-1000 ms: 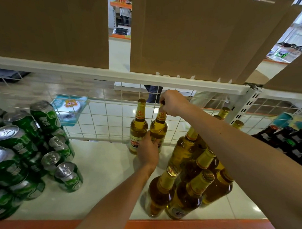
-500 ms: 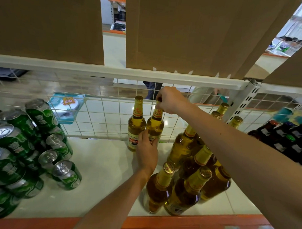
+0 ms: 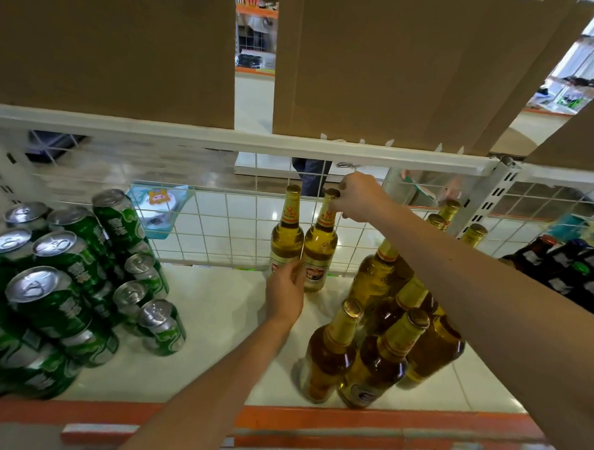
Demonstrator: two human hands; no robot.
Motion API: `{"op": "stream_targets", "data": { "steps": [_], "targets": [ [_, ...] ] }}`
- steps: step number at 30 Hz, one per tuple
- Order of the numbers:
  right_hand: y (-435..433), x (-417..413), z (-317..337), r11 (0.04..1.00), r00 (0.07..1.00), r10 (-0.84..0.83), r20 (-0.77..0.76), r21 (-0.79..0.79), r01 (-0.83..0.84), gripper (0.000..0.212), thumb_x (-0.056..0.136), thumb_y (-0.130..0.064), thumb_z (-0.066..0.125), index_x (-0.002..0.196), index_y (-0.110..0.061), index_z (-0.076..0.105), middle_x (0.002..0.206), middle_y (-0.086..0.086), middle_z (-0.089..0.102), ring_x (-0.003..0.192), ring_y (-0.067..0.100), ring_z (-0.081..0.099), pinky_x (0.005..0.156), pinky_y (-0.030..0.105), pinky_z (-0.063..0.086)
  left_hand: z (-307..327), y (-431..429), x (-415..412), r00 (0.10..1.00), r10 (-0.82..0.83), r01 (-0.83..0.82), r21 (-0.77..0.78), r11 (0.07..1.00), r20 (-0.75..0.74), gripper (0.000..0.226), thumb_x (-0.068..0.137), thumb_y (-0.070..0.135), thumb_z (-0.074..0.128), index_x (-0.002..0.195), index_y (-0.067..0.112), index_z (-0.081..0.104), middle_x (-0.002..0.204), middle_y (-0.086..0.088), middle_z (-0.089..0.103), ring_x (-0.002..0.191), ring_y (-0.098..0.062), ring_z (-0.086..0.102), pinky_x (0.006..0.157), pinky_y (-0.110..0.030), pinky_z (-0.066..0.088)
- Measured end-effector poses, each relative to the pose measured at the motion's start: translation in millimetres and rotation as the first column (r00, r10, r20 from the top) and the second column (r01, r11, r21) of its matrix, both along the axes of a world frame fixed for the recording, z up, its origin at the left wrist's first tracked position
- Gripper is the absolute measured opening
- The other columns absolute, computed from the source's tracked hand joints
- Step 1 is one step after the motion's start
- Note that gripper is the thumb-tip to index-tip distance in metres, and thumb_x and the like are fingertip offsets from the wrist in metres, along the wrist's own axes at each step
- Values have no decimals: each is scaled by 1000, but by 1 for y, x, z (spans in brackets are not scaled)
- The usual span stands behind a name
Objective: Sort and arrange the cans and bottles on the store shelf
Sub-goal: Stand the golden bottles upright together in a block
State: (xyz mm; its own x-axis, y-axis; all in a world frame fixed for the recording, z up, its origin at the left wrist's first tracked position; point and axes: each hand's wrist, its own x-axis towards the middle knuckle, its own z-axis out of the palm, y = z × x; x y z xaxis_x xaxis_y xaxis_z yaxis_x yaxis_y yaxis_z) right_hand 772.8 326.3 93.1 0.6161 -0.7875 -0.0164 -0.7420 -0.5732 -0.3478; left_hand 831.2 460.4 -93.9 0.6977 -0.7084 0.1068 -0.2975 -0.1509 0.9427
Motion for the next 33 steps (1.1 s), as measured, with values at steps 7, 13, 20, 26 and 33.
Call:
{"op": "stream_targets", "data": {
  "steps": [7, 13, 20, 26, 33],
  "targets": [
    [27, -28, 13, 998, 997, 54, -64, -17, -55, 34, 92, -33, 67, 111, -4, 67, 101, 12, 70, 86, 25, 67, 74, 34, 52, 7, 50, 23, 958, -286, 261, 341, 903, 25, 33, 92, 6, 61, 124, 10, 66, 118, -7, 68, 107, -21, 63, 92, -26, 50],
    [62, -51, 29, 972, 964, 234, -124, -2, -236, 31, 96, -32, 61, 116, -11, 70, 111, 8, 69, 96, 22, 65, 85, 35, 52, 8, 98, 6, 867, -463, 492, 454, 743, -182, 55, 82, -2, 64, 132, 20, 57, 111, 0, 65, 92, -15, 66, 75, -22, 57],
    [114, -86, 35, 922, 881, 385, -273, 69, -381, 60, 96, -58, 47, 89, -5, 73, 84, 6, 74, 81, 20, 70, 77, 32, 54, -4, 128, -48, 878, -443, 478, 386, 789, -180, 71, 76, 20, 83, 138, 21, 49, 125, 2, 62, 112, -14, 59, 95, -27, 48],
    [146, -101, 24, 918, 820, 376, -432, 51, -394, 52, 93, -55, 54, 68, -10, 64, 57, -1, 70, 59, 13, 70, 69, 31, 54, 0, 118, -76, 936, -338, 349, 386, 854, -99, 80, 75, 15, 80, 143, 17, 37, 135, -4, 53, 128, -20, 49, 103, -29, 39],
    [152, -86, 23, 882, 795, 390, -464, -61, -468, 30, 93, -35, 59, 76, -12, 61, 70, 1, 63, 72, 21, 64, 65, 34, 52, -8, 123, -83, 998, -57, 43, 347, 937, 33, 90, 54, 53, 85, 129, 25, 44, 122, 3, 59, 117, -23, 54, 101, -47, 47]
  ]
}}
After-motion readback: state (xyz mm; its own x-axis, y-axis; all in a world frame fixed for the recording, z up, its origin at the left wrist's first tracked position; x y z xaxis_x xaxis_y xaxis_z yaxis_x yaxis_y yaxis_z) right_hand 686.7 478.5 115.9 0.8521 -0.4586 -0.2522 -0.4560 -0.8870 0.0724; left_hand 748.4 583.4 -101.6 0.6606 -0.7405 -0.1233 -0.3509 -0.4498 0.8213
